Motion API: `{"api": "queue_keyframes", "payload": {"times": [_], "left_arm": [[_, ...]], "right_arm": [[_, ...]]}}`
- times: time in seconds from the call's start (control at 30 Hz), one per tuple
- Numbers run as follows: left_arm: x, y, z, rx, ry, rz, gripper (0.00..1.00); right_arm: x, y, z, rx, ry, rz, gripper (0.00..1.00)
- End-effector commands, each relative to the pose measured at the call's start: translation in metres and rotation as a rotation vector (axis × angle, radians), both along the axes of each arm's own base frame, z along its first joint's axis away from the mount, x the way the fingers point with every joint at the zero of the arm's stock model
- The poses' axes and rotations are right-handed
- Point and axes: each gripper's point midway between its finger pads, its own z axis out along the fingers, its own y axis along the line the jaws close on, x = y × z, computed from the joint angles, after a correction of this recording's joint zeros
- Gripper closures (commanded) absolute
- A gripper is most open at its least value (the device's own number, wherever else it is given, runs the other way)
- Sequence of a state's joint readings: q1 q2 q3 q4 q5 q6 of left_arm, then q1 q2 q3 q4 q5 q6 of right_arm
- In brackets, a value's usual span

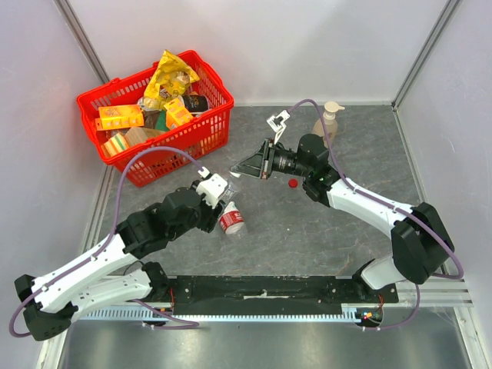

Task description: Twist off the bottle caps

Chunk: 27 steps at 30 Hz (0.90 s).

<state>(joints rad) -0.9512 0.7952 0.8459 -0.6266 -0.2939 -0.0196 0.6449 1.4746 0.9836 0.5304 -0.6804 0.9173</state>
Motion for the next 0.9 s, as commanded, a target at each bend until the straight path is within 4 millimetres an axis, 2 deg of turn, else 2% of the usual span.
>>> {"api": "queue_keyframes", "payload": {"times": [0.0, 0.5, 0.7, 0.87], "left_arm": [[0.003, -0.006, 0.013, -0.015, -0.048, -0.035, 0.56], [-0.017, -0.031, 0.052, -0.171, -0.048, -0.180, 0.67], [-0.037, -0.046, 0.082, -0.289, -0.031, -0.297, 0.68], [-0.058, -0.059, 0.096, -0.346, -0.001, -0.420, 0.70]], "right_arm": [[-0.016, 0.004, 0.010, 0.052, -0.019, 0.073, 1.00], [-0.044, -0.008, 0.041, 0.136, -0.188, 0.148, 1.00], [-0.058, -0.015, 0.055, 0.167, -0.274, 0.182, 1.00], [-0.070, -0.021, 0.066, 0.181, -0.358, 0.214, 1.00]]}}
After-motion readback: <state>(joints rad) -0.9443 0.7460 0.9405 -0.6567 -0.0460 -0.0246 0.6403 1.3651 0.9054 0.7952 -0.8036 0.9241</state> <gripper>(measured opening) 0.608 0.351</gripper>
